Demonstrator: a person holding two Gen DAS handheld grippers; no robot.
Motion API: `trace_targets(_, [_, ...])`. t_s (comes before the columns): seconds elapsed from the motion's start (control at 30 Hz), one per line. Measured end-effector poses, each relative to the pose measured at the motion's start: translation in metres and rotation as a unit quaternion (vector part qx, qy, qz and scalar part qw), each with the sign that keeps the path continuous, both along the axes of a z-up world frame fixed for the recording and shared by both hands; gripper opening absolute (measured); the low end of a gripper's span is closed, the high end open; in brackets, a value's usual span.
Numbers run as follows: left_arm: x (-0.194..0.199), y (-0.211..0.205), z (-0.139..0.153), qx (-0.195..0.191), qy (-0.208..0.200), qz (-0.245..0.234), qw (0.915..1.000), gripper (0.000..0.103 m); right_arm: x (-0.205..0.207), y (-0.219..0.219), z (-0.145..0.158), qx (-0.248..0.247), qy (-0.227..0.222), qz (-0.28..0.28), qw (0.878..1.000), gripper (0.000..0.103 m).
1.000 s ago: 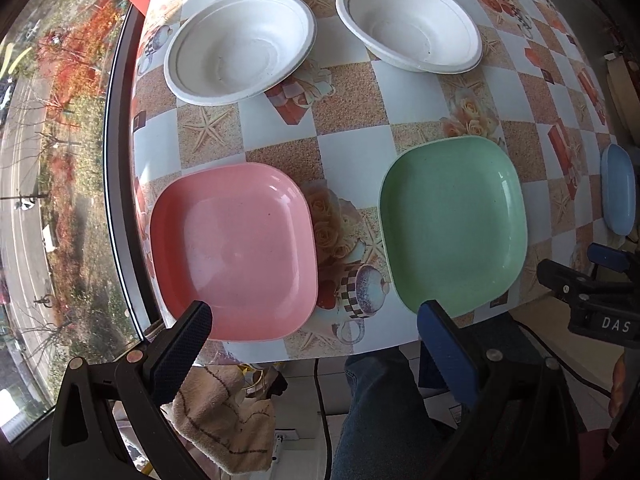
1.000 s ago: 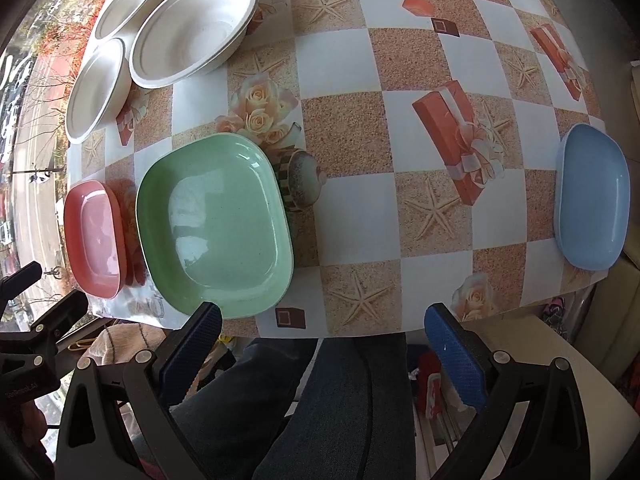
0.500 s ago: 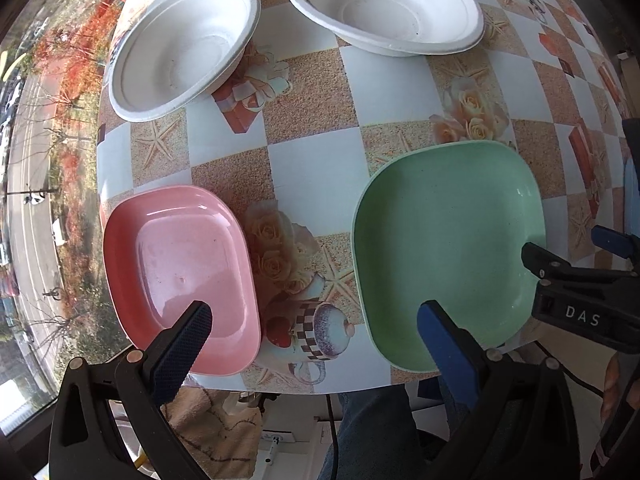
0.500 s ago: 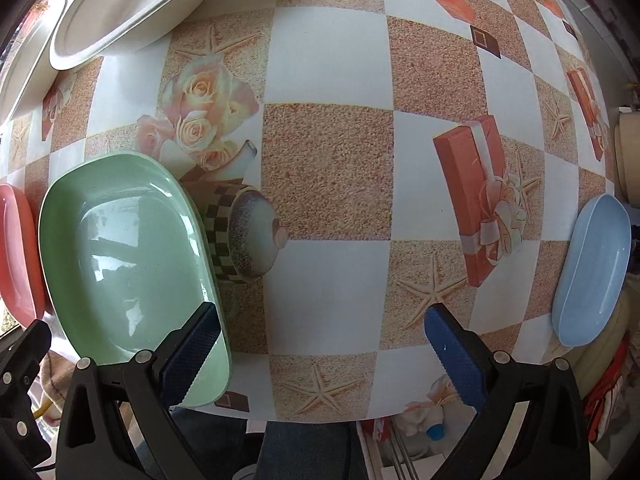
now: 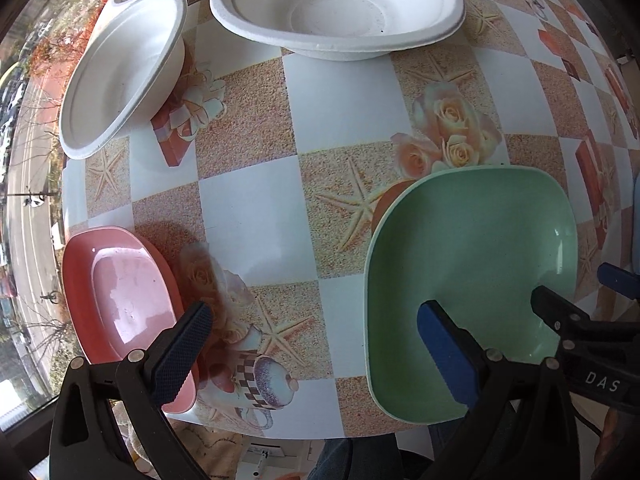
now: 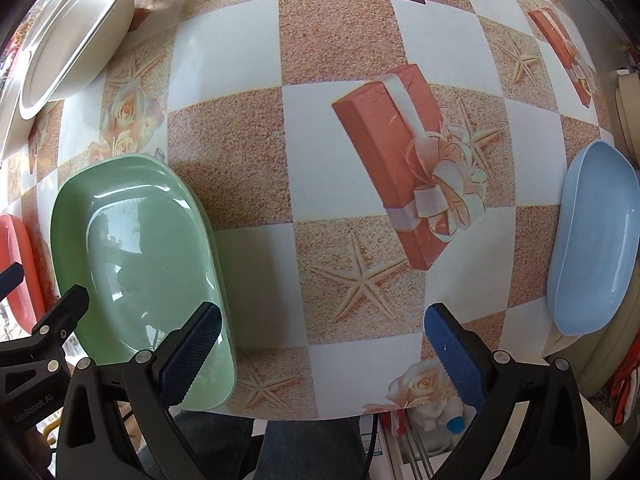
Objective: Organize plates and bowls
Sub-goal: 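Reach both tools to the green plate and close them on its rim, then lift the green plate with both tools and lower it onto the pink plate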
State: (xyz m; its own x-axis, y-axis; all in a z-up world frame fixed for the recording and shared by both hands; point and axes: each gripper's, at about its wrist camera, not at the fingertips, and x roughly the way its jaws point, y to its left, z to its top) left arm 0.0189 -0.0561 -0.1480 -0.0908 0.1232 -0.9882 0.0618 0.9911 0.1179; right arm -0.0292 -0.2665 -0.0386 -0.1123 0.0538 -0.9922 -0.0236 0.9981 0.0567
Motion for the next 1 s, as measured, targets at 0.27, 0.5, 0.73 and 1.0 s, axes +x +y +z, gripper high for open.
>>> trace_targets(0.27, [-0.003,0.026,-0.024,-0.027,0.014,0.013,0.9994,0.101,0.006,0.002,-0.002,0.002,-0.005,-0.013,1.0,0.103])
trace_targets(0.5, [-0.008,0.013,-0.017,-0.079,0.023,0.021,0.9964,0.068,0.018,0.01,-0.013,0.022,0.018,-0.01,1.0,0.099])
trace_targets(0.73, [-0.02,-0.016,-0.002,-0.088,0.038,-0.031,0.995,0.017,0.017,0.036,0.007,0.043,-0.008,0.022,0.999,0.031])
trace_targets(1.0, [-0.051,-0.004,0.012,-0.084,0.037,-0.048,0.9946,0.018,0.011,0.044,0.016,0.063,0.017,0.006,0.998,0.012])
